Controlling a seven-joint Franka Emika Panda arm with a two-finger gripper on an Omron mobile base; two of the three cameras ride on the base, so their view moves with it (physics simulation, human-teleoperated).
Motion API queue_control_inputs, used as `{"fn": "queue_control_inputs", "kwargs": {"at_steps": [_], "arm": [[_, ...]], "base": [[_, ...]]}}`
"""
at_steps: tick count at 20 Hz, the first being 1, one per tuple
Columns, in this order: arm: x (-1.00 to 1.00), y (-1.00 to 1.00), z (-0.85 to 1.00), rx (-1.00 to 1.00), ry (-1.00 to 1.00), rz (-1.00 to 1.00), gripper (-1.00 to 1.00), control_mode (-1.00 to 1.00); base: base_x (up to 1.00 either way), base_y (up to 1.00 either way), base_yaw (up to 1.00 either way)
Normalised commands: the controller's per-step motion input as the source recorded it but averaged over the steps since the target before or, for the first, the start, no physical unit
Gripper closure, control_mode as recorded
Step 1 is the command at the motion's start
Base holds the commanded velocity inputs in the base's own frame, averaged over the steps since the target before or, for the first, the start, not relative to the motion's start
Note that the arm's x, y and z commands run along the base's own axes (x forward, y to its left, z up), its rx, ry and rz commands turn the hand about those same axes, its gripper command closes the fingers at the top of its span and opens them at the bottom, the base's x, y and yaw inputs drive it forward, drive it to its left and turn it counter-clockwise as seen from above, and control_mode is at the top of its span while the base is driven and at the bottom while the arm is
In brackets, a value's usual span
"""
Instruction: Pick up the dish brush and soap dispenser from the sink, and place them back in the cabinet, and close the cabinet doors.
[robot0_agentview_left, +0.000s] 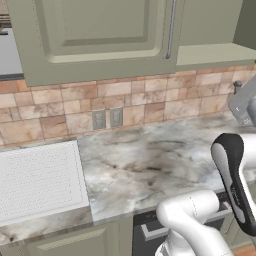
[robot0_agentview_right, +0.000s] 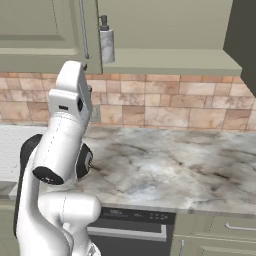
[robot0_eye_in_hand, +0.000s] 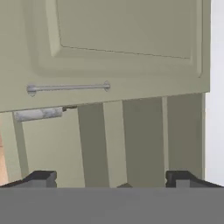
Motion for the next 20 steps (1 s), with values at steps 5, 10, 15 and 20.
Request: {"fn": "queue_control_inputs", "kwargs": {"at_steps": [5,10,15,20], "arm": [[-0.13,-0.45,-0.07,0.0,-0.1,0.0,-1.0,-1.0],[-0.16,-0.44,-0.11,0.0,-0.11,0.0,-1.0,-1.0],[-0.07,-0.41,-0.16,0.0,-0.12,0.0,-1.0,-1.0],[-0.03,-0.42,-0.16,0.0,-0.11,0.0,-1.0,-1.0]], "base": [[0.0,0.0,0.0],[0.0,0.0,0.0],[0.0,0.0,0.0],[0.0,0.0,0.0]]}}
